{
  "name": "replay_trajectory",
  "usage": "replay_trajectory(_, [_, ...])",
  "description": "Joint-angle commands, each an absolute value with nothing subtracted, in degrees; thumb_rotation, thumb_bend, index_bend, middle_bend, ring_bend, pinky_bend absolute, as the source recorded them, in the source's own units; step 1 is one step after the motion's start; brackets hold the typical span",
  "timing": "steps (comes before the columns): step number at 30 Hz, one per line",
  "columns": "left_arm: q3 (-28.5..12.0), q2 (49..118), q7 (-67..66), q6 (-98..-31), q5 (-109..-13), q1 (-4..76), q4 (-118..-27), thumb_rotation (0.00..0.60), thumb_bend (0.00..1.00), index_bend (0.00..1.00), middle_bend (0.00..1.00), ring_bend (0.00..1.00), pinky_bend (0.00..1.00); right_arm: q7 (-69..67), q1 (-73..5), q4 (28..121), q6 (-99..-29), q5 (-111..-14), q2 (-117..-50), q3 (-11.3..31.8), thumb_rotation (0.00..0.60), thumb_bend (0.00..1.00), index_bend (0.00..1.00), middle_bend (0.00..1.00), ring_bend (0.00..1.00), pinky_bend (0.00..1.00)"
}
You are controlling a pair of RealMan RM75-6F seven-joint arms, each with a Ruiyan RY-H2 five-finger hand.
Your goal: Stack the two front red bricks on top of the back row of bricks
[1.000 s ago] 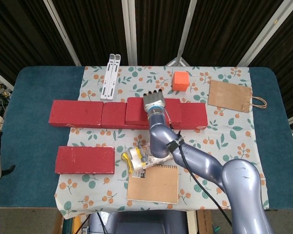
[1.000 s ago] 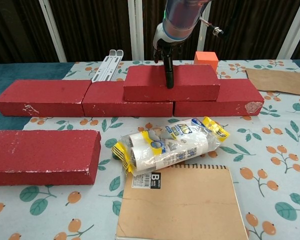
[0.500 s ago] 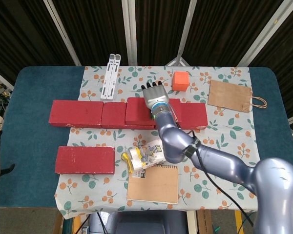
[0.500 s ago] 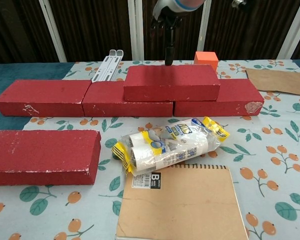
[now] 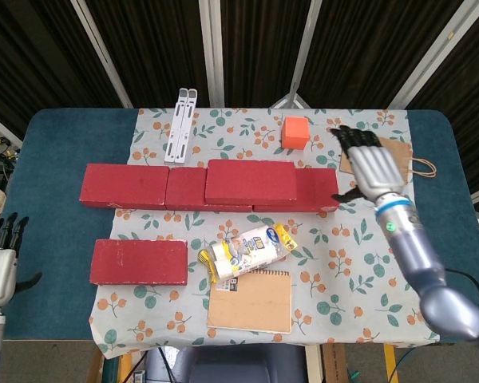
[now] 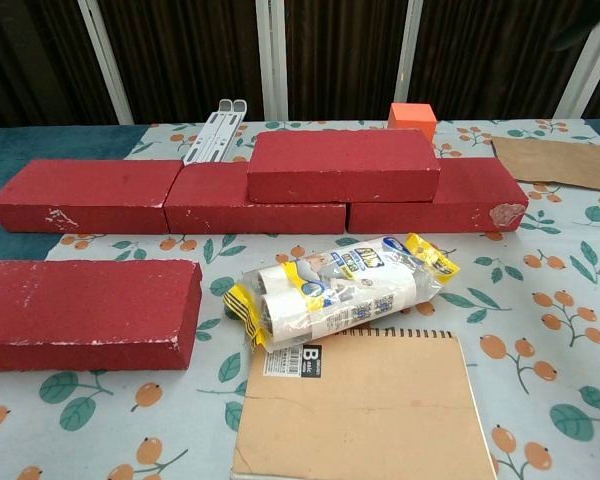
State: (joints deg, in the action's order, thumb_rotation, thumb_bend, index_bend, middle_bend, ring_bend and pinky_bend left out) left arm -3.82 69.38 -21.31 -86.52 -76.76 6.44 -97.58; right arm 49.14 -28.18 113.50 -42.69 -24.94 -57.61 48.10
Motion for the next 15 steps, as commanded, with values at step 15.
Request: replay_trajectory(15, [-2.22,70.40,-19.46,-82.81,-82.62,8.83,-102.98,0.600,0.00,0.00,0.00,0.00,0.06,-8.83,12.89,103.89,-70.10,-97.51,-55.30,26.22,0.600,0.06,0.00,0.03,0.00,0.00])
